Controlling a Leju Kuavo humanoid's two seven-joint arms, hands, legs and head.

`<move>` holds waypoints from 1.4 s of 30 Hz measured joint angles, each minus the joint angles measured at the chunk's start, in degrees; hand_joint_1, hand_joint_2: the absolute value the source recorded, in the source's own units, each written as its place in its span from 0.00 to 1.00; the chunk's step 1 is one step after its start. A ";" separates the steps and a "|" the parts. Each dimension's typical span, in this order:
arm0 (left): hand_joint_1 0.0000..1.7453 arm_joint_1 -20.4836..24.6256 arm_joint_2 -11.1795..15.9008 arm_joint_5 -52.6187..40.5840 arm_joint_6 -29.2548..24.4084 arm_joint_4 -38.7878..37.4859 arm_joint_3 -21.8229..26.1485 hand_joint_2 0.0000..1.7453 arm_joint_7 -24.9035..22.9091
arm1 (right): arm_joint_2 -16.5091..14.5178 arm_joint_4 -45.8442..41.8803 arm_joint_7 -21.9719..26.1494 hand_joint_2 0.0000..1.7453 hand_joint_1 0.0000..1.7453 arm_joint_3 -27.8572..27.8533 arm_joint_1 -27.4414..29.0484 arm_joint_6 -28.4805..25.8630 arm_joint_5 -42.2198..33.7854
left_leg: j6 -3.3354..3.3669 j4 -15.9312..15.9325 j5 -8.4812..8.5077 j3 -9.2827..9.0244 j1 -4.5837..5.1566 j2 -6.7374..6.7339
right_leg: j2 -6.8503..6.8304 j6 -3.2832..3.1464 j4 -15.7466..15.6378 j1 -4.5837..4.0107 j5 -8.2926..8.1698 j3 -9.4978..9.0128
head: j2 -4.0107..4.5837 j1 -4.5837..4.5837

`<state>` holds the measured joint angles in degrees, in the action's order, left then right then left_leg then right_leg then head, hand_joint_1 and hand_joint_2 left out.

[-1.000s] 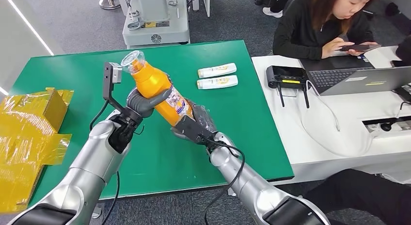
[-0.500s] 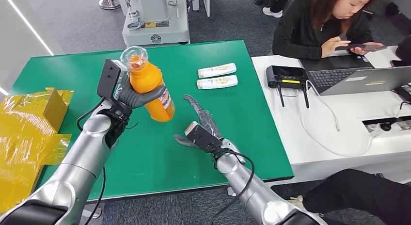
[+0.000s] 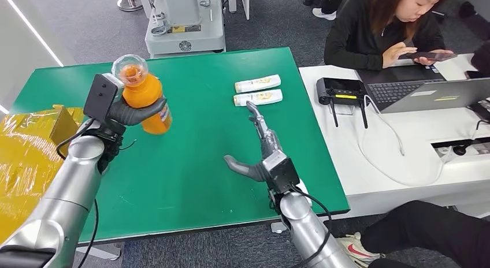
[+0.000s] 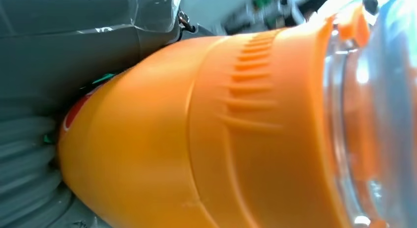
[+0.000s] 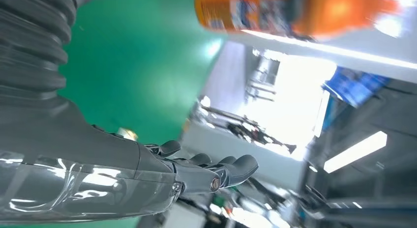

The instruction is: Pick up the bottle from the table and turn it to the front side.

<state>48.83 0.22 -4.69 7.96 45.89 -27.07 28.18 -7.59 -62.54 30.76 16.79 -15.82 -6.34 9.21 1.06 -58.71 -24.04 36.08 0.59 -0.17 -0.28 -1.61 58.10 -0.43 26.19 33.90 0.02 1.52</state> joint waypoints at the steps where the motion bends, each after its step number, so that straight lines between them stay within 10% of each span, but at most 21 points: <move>1: 1.00 -0.29 0.95 -4.36 -2.39 1.06 0.30 1.00 0.31 | 0.35 -2.98 -0.03 1.00 0.00 -0.25 1.33 -0.28 0.43 | 0.00 0.01 0.00 0.00 -0.01 0.01 | -0.01 -0.01 0.00 -0.01 0.01 0.01 | 0.00 -0.01; 8: 1.00 -0.77 9.52 -43.83 -23.86 10.26 0.34 1.00 -2.54 | 1.97 -20.64 0.14 1.00 0.00 -1.07 9.97 -2.84 1.41 | -0.01 0.03 0.00 0.02 -0.05 -0.07 | 0.06 -0.02 0.01 -0.08 0.01 0.01 | 0.00 0.01; 17: 1.00 -1.08 22.77 -67.82 -35.10 16.62 0.33 1.00 -8.09 | 2.74 -35.26 0.45 1.00 0.00 -3.99 18.06 -2.07 0.62 | -0.02 0.05 0.01 0.02 -0.07 -0.12 | 0.09 -0.06 0.01 -0.08 0.02 0.01 | 0.00 0.02; 31: 1.00 -6.43 39.98 -66.13 -32.36 15.31 8.46 1.00 -10.66 | 3.20 -43.82 3.47 1.00 0.00 -6.48 22.92 -1.75 -0.91 | -0.11 0.08 -0.02 0.01 -0.11 -0.32 | 0.35 -0.11 0.01 -0.13 0.01 0.06 | 0.00 0.02; 42: 1.00 -27.67 39.66 -64.89 -25.17 19.60 20.78 1.00 -7.51 | 3.20 -44.05 4.14 1.00 0.00 -7.77 22.90 0.17 -1.93 | -0.14 0.08 -0.05 0.01 -0.10 -0.29 | 0.30 -0.14 -0.09 -0.10 0.05 0.12 | 0.00 0.04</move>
<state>21.16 39.88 -69.58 -17.21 65.49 -6.29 20.68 -4.39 -106.59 34.89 9.02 7.08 -6.17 7.27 0.92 -58.62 -24.09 36.08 0.49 -0.46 0.02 -1.75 58.01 -0.53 26.24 34.02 0.02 1.56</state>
